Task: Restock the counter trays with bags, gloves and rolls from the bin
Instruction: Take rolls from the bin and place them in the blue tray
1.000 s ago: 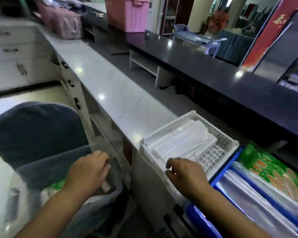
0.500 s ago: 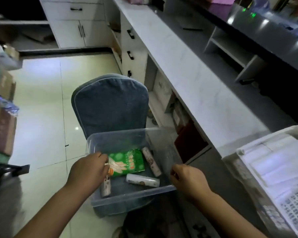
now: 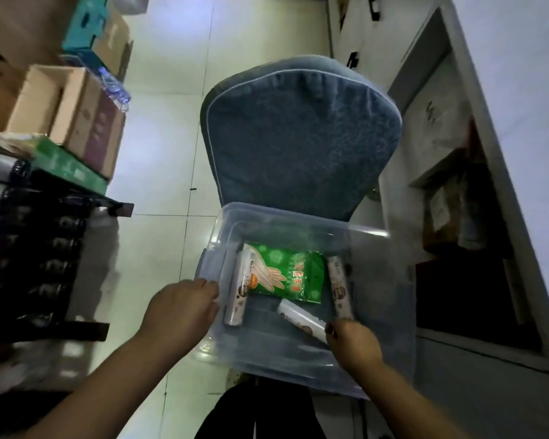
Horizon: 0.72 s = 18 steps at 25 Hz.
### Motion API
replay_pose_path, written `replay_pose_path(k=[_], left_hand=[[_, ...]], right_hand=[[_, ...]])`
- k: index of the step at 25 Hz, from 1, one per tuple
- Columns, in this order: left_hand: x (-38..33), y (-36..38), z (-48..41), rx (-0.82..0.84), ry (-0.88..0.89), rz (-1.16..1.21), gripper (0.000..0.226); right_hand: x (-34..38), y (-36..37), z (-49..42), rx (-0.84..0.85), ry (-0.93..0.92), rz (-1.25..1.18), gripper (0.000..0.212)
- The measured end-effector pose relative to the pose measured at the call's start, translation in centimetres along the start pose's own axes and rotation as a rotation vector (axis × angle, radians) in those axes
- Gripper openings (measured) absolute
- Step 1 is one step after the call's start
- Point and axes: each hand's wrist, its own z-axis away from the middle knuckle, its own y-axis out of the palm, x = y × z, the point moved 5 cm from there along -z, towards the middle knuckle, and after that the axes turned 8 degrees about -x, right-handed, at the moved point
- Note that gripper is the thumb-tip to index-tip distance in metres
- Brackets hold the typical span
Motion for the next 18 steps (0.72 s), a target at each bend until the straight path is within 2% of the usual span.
replay_pose_path(k=[5, 13, 16, 18], left_hand=[[-0.5, 3.9, -4.0, -0.005, -0.043, 0.000, 0.009], [-0.9, 10.5, -5.6, 0.083, -0.073, 0.082, 0.011], [-1.2, 11.3, -5.8, 0.090, -0.080, 0.112, 0.014], [-1.5, 11.6, -5.7, 0.110, -0.120, 0.156, 0.019]], right_hand=[[-2.8, 6.0, -6.8, 0.179, 0.040, 0.041, 0.027], [-3.9, 14.1, -10.0, 0.300, -0.120, 0.239, 0.040], [-4.1, 13.9, -10.4, 0.294, -0.135, 0.146, 0.041], [-3.5, 12.3, -10.1, 0.266, -0.101, -0.061, 0.045]])
